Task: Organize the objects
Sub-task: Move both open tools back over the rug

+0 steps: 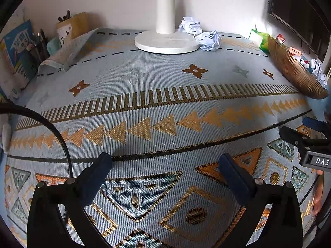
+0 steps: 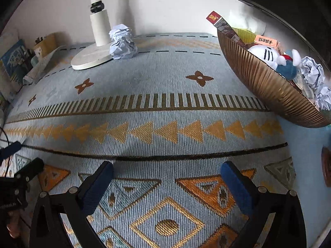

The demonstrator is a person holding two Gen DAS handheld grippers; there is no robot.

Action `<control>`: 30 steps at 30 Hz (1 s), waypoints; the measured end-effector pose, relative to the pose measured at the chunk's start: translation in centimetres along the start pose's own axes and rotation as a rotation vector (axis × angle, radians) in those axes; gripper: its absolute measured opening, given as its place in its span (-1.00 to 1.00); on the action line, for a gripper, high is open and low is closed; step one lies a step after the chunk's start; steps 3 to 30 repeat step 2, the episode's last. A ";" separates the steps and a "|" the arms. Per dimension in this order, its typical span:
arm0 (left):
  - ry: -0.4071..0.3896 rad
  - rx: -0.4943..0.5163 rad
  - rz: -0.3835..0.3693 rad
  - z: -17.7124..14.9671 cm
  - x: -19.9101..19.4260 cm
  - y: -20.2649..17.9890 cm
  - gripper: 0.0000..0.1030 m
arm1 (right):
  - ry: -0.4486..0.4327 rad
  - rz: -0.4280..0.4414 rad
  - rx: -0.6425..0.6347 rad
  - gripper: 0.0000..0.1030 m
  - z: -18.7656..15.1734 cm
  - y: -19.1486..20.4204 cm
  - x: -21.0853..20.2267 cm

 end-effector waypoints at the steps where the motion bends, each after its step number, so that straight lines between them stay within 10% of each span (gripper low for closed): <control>1: 0.001 0.000 -0.002 0.0 0.0 0.0 1.00 | -0.004 0.003 0.000 1.00 -0.1 -0.1 -0.1; 30: 0.001 0.000 0.000 0.0 0.0 0.0 1.00 | -0.007 0.005 0.001 1.00 -0.1 -0.1 -0.1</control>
Point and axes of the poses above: each gripper's, at about its wrist camera, not at the fingertips, and x roughly the way its jaws point, y to its left, z to its top, the point moved 7 cm from there along x, roughly the way its jaws point, and after that the axes turned 2 degrees about -z, right-handed, at the moved point
